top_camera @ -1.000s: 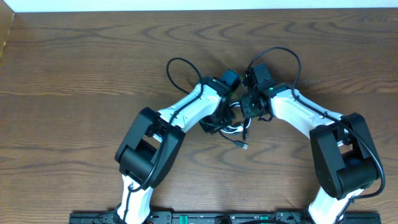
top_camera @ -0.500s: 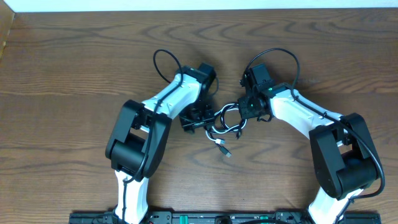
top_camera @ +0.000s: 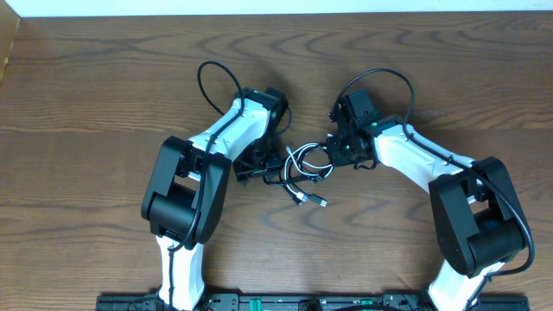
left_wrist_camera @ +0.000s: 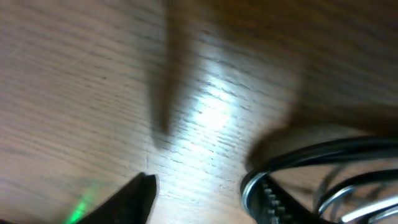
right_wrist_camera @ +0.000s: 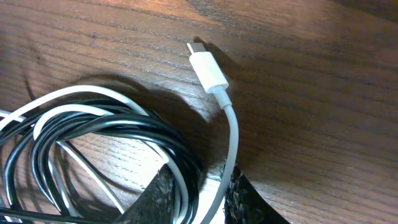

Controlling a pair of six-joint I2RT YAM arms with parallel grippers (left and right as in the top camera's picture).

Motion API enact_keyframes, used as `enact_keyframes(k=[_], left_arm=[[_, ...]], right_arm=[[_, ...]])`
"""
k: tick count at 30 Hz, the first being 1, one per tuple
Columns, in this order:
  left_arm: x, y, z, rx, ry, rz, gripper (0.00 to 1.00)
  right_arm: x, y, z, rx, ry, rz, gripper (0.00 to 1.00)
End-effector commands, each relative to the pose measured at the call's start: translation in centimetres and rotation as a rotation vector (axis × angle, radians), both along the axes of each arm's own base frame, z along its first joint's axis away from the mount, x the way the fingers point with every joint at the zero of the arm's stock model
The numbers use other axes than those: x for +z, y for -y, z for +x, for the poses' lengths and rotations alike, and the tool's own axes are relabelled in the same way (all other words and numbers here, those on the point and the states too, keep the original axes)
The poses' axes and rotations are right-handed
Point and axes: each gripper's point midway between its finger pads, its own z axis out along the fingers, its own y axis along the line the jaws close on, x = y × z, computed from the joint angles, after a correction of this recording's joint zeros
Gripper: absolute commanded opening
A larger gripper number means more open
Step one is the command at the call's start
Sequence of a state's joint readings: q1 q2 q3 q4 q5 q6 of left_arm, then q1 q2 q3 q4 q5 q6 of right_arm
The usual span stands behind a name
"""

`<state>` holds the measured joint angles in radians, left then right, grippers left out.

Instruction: Untangle cables

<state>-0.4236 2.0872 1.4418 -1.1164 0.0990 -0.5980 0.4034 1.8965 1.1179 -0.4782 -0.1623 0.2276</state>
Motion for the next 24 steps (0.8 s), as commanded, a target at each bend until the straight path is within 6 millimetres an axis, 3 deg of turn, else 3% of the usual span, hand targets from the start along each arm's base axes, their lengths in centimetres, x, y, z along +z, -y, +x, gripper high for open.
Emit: enact_keyframes(k=[1,5,10,13,17,24], left_arm=[[-0.1,-2.6,-0.5,-0.134,-0.072,0.024,0.45],[1.4,0.1,0.5,-0.179,-0.044,-0.144,0.46],[4.4,2.8,2.7,-0.272,0.055,-0.315,0.46],[5.7,3.6,4.2,-0.322,0.130,-0.357,0.56],[5.9,4.2,5.6,-0.333,0.194,-0.370,0.59],[6.2,7.2,8.8,-0.395,0.361,-0.413,0.53]], right_arm=[[-0.3,4.6,1.6,-0.070,0.058,-0.172,0.18],[2.1,1.8,1.4,0.036,0.058,-0.031,0.21],[5.4,1.1,1.3,0.041,0.067,0.093,0.23],[6.9,1.1,1.4,0.036,0.063,0.186,0.24],[7.0,2.2,1.3,0.003,0.023,0.244,0.31],[6.4,3.6,0.5,-0.042,-0.049,0.275,0.30]])
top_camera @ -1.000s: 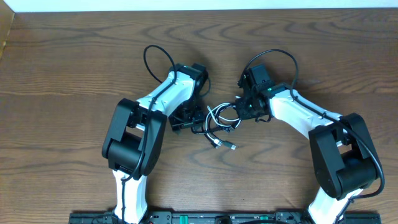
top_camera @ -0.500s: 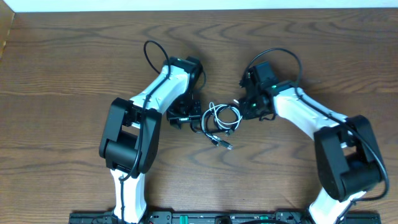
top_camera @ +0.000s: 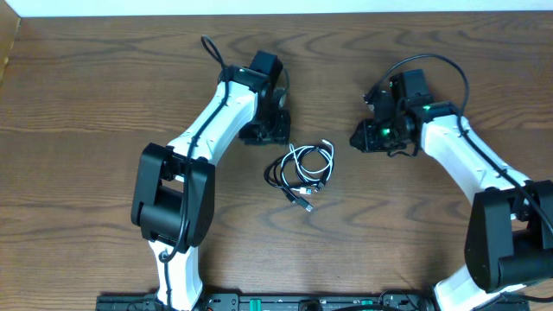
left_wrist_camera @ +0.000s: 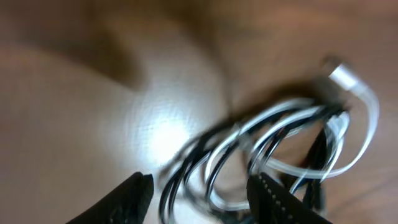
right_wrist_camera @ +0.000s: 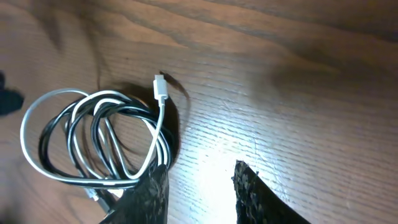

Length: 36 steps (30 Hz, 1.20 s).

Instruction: Untangle cables

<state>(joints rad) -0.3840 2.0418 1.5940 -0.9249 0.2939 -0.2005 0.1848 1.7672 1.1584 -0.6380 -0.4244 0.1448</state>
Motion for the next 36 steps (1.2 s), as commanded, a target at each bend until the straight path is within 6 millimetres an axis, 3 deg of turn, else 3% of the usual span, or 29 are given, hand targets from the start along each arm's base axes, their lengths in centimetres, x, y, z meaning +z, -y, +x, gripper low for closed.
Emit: enact_keyframes(k=[1,7,14,20,21,23,24,31,36], left_arm=[[1.2,2.1,0.4,-0.062,0.062,-0.040,0.54],[0.2,4.2,-1.6,-0.147,0.063,0.001,0.54],[-2.7,3.1,-3.8,-0.185,0.044,0.127,0.54],[-4.2,2.6,-4.0,-0.177,0.049,0.125,0.54],[-4.3,2.6,-4.0,-0.176,0.051,0.124,0.52],[-4.3,2.6,-3.9,-0.176,0.054,0.122,0.19],[-4.3,2.7,-3.8,-0.176,0.060,0.119,0.08],[-2.9,3.6,-1.3,-0.156,0.136,0.071,0.08],[0.0,4.3,0.5,-0.172,0.195,-0.033,0.08]], right_arm=[[0.3,-0.5,-0.4,0.012,-0.023,0.050,0.30],[0.0,-0.5,-1.2,0.016,-0.059,0.044,0.30],[-0.5,-0.6,-1.3,0.001,-0.064,0.048,0.30],[-0.9,-1.1,-1.6,-0.006,-0.081,0.055,0.29],[-0.9,-1.3,-1.7,0.001,-0.081,0.055,0.30],[-0.9,-1.8,-1.9,0.014,-0.081,0.054,0.29],[-0.9,-2.0,-2.0,0.020,-0.081,0.055,0.29],[-0.7,-3.5,-2.2,0.022,-0.084,0.078,0.28],[-0.5,-4.4,-2.6,0.045,-0.091,0.104,0.42]])
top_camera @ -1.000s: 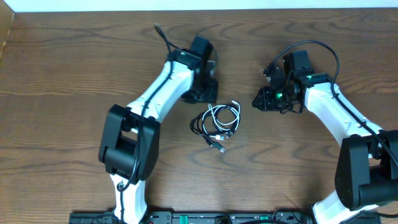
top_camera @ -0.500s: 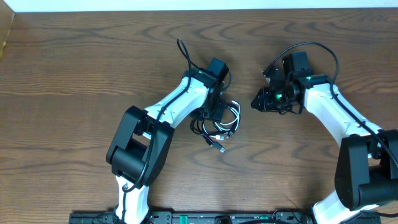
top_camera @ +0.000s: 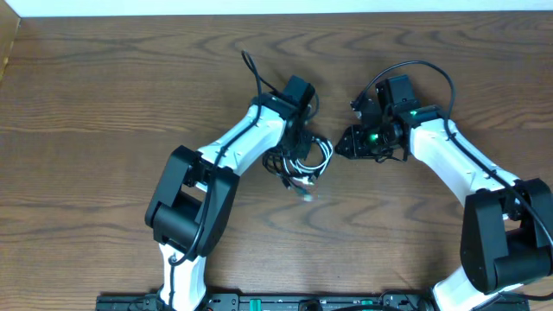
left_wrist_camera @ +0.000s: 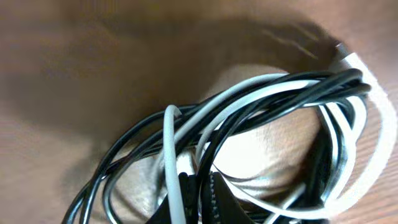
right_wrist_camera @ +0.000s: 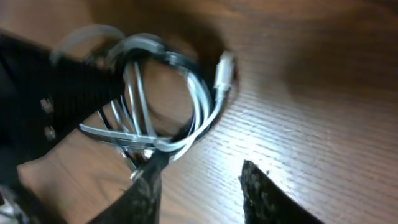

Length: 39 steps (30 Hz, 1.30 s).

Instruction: Untangle cables

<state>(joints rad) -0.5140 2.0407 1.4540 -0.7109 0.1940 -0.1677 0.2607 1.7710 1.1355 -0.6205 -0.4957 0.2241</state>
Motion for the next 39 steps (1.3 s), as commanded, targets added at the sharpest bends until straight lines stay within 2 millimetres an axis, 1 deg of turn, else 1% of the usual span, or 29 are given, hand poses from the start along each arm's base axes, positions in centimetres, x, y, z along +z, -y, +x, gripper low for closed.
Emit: enact_keyframes(k=[1,4,7,11,16,19,21,23,24,27,29,31,32,33,34,35,36,37,39], left_arm=[[3.9,1.1,1.7,-0.053,0.068,-0.134,0.07],[5.7,2.5,1.5,-0.108,0.042,-0.306,0.08],[7.0,3.1,1.2,-0.151,0.008,-0.446,0.08],[9.4,3.9,0.4,-0.271,-0.002,-0.655,0.07],[11.1,4.5,-0.9,-0.375,-0.005,-0.790,0.08],[10.9,4.9,-1.4,-0.395,-0.013,-0.790,0.07],[10.0,4.7,-1.3,-0.391,-0.005,-0.733,0.08],[8.6,3.9,-0.6,-0.348,0.004,-0.630,0.08],[7.9,3.3,0.0,-0.309,0.010,-0.571,0.08],[5.9,0.9,2.0,-0.160,0.038,-0.383,0.08],[4.9,-0.9,3.1,-0.050,0.053,-0.269,0.08],[4.1,-2.8,3.5,0.059,0.052,-0.164,0.08],[3.8,-3.7,3.5,0.102,0.045,-0.121,0.08],[3.5,-4.3,3.2,0.133,0.034,-0.085,0.08],[3.3,-4.9,2.9,0.156,0.021,-0.056,0.12],[3.1,-5.4,2.6,0.178,0.006,-0.030,0.16],[2.9,-6.0,2.2,0.198,-0.010,-0.002,0.17],[2.8,-6.6,1.9,0.223,-0.021,0.029,0.21],[2.5,-8.0,1.3,0.274,-0.035,0.101,0.23]], right_arm=[[-0.3,-0.8,-0.7,0.015,-0.028,0.026,0.43],[-0.2,-0.8,-0.6,-0.022,-0.047,0.033,0.45],[-0.1,-1.1,-0.1,-0.045,-0.042,0.044,0.45],[0.2,-1.3,0.8,-0.052,-0.004,0.054,0.45],[0.6,-1.5,1.5,-0.051,0.034,0.066,0.49],[0.6,-1.5,1.6,-0.051,0.034,0.065,0.51],[0.5,-1.3,1.6,-0.056,0.034,0.066,0.51],[0.5,-1.0,1.8,-0.071,0.028,0.067,0.51],[0.5,-0.8,1.8,-0.080,0.024,0.067,0.50],[0.5,-0.3,2.2,-0.099,0.025,0.068,0.41],[0.5,0.1,2.5,-0.110,0.034,0.061,0.38],[0.3,0.6,2.9,-0.125,0.050,0.030,0.32],[0.2,0.8,3.1,-0.132,0.059,0.014,0.27],[0.0,1.0,3.2,-0.137,0.062,0.001,0.24],[-0.1,1.0,3.2,-0.138,0.063,-0.003,0.22],[-0.3,1.1,3.2,-0.138,0.060,-0.004,0.21],[-0.5,1.1,3.1,-0.138,0.056,-0.006,0.21],[-0.7,1.1,3.1,-0.138,0.052,-0.008,0.20],[-1.2,1.1,3.0,-0.138,0.040,-0.012,0.20]])
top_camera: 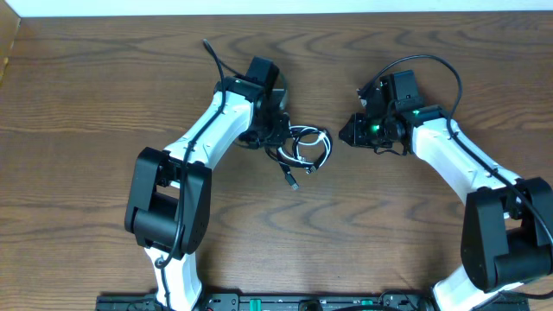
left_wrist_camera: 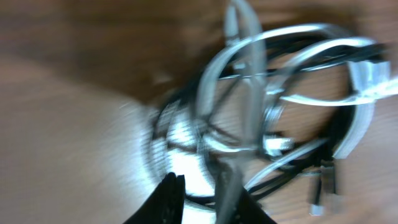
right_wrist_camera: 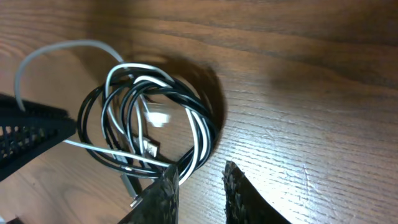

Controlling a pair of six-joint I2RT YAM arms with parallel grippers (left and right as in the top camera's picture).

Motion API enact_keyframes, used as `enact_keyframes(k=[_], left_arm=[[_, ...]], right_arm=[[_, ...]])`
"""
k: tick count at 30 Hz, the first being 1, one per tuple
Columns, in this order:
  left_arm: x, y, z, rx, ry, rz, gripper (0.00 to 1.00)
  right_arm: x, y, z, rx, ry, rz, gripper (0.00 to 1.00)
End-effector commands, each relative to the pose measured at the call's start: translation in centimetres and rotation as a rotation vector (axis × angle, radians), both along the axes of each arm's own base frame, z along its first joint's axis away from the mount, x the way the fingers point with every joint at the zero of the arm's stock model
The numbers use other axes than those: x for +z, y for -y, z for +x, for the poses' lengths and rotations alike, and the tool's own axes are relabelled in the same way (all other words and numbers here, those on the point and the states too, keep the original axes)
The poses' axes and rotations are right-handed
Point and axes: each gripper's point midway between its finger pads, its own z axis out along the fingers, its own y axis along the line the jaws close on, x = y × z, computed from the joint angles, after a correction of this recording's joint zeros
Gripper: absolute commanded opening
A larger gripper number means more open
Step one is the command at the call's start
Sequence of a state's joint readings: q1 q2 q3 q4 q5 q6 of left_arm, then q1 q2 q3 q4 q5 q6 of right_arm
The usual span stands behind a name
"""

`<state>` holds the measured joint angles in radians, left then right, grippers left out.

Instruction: Untangle cables

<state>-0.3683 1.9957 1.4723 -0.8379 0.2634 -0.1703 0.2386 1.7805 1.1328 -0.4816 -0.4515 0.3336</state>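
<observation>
A coil of black and white cables [top_camera: 307,145] lies on the wooden table between my two arms. My left gripper [top_camera: 272,136] sits at the coil's left edge. In the blurred left wrist view the left gripper [left_wrist_camera: 199,186] is shut on a white strand [left_wrist_camera: 245,74], with a black strand crossing between its fingers. In the right wrist view that white strand [right_wrist_camera: 59,46] arcs out of the coil [right_wrist_camera: 149,118] toward the left fingers. My right gripper [right_wrist_camera: 199,180] is open just right of the coil, its left fingertip [right_wrist_camera: 166,186] touching the outer loops. A plug [top_camera: 293,183] trails below the coil.
The brown wooden table [top_camera: 104,86] stretches all round the coil. Each arm's own black cable loops above its wrist, the left arm's loop [top_camera: 212,52] and the right arm's loop [top_camera: 432,65]. The table's far edge [top_camera: 276,12] meets a white strip.
My left gripper has moved left from on top of the coil to its left edge, with a white strand drawn out. The coil has shifted slightly up. The right gripper has hardly moved.
At first both grippers sat against the coil, the right one with cable between its fingers. Then both were open and away from it, and the coil lay alone. Later the left gripper was shut on strands over the coil, and now it holds a white strand at the coil's left.
</observation>
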Motion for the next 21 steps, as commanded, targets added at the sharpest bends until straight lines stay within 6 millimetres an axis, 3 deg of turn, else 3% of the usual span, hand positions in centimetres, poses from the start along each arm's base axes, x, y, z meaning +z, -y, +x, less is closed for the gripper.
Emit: enact_keyframes(k=[1,4,8,12,15,21], left_arm=[[0.5,-3.4,0.6,0.134,0.034,0.173,0.25],[1.3,-3.9,0.2,0.136,0.018,0.181,0.29],[3.8,-2.1,0.1,0.115,0.009,0.087,0.33],[5.9,-0.7,0.4,0.094,0.069,0.038,0.51],[6.4,0.7,0.7,0.086,0.102,0.017,0.51],[6.4,3.9,0.2,0.122,0.132,0.008,0.51]], right_arm=[[-2.0,0.4,-0.4,-0.010,-0.045,-0.025,0.20],[-3.1,0.9,-0.4,-0.020,-0.060,-0.056,0.20],[-4.3,2.0,-0.1,-0.049,-0.063,-0.124,0.20],[-4.7,3.6,0.5,-0.090,-0.052,-0.185,0.22],[-4.8,4.7,0.7,-0.118,-0.057,-0.191,0.30],[-5.0,7.6,1.0,-0.188,-0.086,-0.195,0.37]])
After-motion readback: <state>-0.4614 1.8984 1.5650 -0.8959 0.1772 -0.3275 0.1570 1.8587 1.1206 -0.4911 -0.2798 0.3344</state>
